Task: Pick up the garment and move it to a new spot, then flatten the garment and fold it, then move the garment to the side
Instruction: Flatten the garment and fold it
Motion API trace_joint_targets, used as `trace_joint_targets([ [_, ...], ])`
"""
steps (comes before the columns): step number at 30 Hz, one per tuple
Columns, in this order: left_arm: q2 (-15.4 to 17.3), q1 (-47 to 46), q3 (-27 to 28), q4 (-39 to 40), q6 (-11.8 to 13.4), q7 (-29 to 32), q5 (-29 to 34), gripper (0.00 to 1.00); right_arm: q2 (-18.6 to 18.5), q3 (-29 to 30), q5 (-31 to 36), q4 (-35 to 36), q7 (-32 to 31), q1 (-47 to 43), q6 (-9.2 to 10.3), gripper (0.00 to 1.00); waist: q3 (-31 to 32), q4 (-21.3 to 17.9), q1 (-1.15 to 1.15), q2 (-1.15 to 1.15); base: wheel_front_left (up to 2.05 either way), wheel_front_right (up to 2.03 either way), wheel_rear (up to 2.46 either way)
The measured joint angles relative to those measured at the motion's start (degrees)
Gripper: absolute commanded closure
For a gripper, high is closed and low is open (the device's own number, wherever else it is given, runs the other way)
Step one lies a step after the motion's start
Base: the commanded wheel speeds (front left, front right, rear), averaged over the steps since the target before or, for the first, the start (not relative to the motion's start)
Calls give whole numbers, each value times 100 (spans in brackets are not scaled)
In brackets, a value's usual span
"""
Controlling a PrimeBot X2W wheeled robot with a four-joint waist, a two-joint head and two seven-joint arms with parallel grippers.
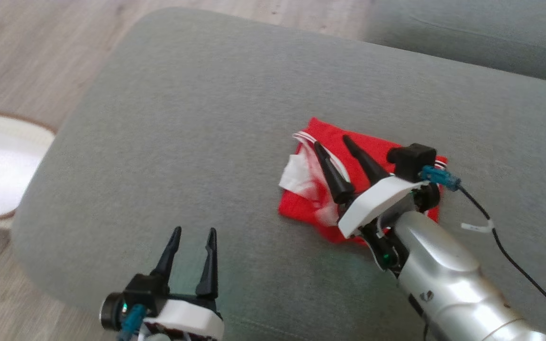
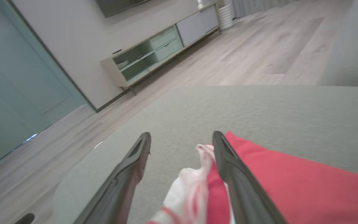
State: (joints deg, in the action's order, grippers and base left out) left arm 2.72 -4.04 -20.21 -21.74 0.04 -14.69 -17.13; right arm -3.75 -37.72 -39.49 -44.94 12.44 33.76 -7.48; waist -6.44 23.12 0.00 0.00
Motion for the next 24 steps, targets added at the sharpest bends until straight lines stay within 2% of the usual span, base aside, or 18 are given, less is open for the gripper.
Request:
trace_joint_targets([
  [2,0,-1,74,20,7,0,5,0,5,64,0,-15,87,-3,0,0,14,-159,0,0,0,0,0],
  [5,0,-8,252,108,56,0,67,0,5,549,238,-149,175,-10,0,0,39,-448,0,0,0,0,0],
  [9,-4,-25,488,190,98,0,175,0,-35,1826,1129,138,178,-187,0,0,75,-872,0,0,0,0,0],
  [10,-1,-29,576,218,108,0,226,0,-46,2449,1652,409,187,-459,0,0,96,-1077,0,0,0,0,0],
  [15,-4,-26,762,230,182,0,398,0,-29,3475,2647,875,191,-1450,0,0,169,-1534,0,0,0,0,0],
  [17,-8,-19,827,229,205,0,419,0,-18,3627,2864,993,191,-1730,0,0,214,-1682,0,0,0,0,0],
  [24,-8,328,1084,212,272,0,570,0,64,3600,2830,1187,191,-2222,0,0,442,-2047,0,0,0,0,0],
])
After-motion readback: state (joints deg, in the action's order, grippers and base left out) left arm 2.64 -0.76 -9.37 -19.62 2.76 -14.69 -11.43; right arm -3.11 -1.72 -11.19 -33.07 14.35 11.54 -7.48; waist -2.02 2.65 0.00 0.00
